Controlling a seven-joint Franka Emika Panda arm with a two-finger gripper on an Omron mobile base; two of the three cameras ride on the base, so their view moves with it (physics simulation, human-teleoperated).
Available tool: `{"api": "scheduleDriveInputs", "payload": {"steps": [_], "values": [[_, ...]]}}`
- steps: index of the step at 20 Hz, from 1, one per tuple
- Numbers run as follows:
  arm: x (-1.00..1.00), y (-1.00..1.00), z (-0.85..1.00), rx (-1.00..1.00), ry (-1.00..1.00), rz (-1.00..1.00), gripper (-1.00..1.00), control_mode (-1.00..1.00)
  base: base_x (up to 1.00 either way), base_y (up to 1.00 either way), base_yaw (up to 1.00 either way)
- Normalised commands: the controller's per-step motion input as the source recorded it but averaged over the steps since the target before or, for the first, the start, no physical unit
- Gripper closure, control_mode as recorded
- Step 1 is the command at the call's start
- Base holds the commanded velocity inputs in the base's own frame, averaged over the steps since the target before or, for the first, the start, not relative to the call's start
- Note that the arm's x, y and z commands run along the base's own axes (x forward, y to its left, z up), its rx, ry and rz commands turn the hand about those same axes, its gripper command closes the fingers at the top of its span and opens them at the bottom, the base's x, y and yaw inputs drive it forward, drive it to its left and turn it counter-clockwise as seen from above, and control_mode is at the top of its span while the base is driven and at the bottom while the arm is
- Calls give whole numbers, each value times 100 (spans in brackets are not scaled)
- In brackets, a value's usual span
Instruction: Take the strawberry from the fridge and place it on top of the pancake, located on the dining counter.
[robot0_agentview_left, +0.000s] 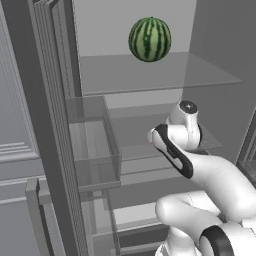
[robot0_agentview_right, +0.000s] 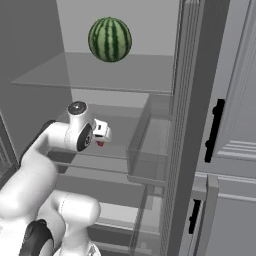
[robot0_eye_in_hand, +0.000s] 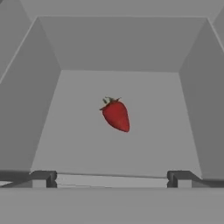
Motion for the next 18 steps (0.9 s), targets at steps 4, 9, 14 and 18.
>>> {"api": "scheduleDriveInputs", "payload": {"steps": [4,9,14,18], "values": [[17,0,-24,-3,1,0,-100,-100,0,0,0],[22,0,-33,-2,0,0,-100,-100,0,0,0],[42,0,-24,0,0,0,-100,-100,0,0,0],[44,0,-16,0,0,0,-100,-100,0,0,0]]}}
